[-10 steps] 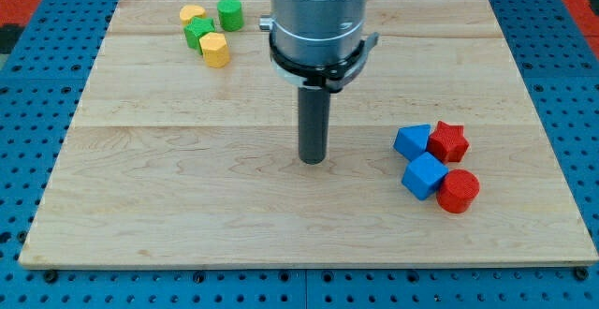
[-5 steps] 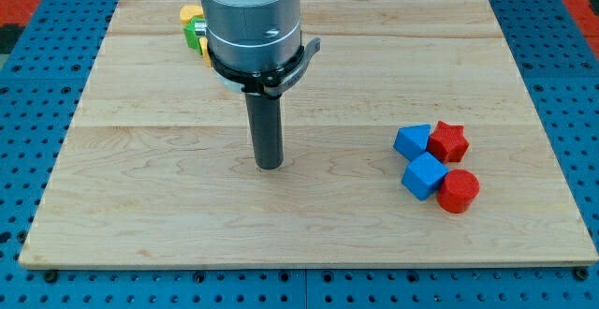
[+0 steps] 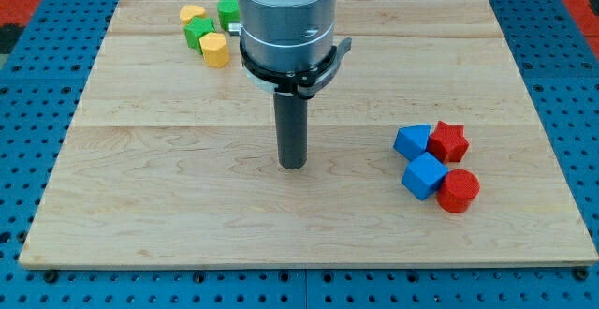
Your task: Separate the blue cube from the group of blocks
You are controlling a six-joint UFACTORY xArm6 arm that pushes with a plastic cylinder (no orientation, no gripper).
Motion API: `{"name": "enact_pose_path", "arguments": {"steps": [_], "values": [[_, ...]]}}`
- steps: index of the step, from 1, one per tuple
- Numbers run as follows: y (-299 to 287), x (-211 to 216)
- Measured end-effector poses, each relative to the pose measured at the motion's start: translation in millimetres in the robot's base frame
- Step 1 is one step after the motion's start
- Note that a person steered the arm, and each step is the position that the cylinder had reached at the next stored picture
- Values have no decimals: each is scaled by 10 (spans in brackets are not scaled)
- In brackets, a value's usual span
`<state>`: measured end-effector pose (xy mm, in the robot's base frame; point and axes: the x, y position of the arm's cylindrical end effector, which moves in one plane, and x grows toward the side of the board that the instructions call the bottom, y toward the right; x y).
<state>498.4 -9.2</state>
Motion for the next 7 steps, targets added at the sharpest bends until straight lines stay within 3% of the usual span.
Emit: {"name": "enact_pose_path", "arguments": {"steps": [4,5,7], "values": [[107,2],[176,163],[1133,789]]}}
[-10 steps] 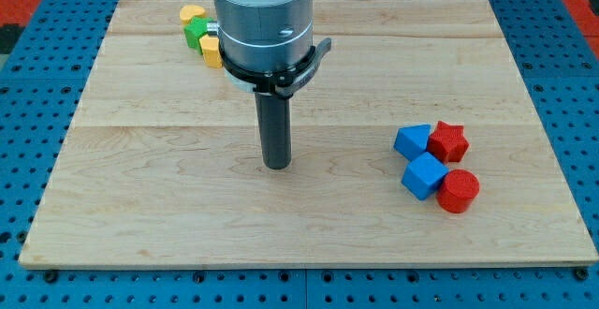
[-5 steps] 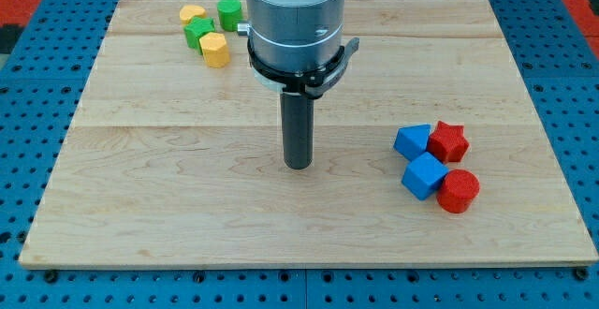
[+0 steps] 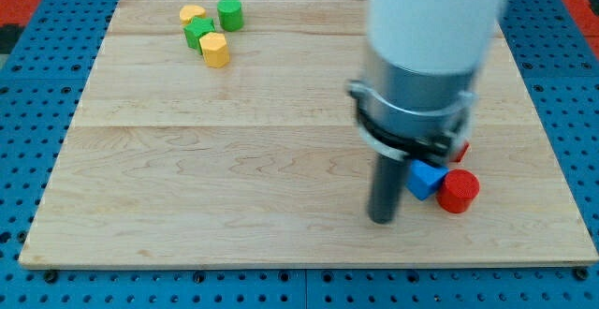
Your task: Separate the blue cube from the group of blocks
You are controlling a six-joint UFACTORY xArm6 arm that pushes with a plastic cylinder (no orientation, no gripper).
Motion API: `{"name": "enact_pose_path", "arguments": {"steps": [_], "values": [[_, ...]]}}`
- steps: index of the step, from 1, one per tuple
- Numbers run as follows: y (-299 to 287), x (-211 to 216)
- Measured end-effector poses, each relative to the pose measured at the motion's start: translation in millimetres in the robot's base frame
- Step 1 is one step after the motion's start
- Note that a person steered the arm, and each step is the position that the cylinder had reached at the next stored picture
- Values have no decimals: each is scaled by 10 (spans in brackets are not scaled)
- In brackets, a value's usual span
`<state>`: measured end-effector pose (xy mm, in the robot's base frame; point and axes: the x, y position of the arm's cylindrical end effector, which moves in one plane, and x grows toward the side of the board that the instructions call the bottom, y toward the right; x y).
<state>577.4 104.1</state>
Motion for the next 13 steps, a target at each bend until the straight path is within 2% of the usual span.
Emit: {"name": "enact_pose_path", "arguments": {"steps": [1,2,3,5,7,9,11,13], "values": [[400,91],[821,-96],[957,-483],[957,-827],[957,-893],[970,-611],[24,-598],[-911,-1000]]}}
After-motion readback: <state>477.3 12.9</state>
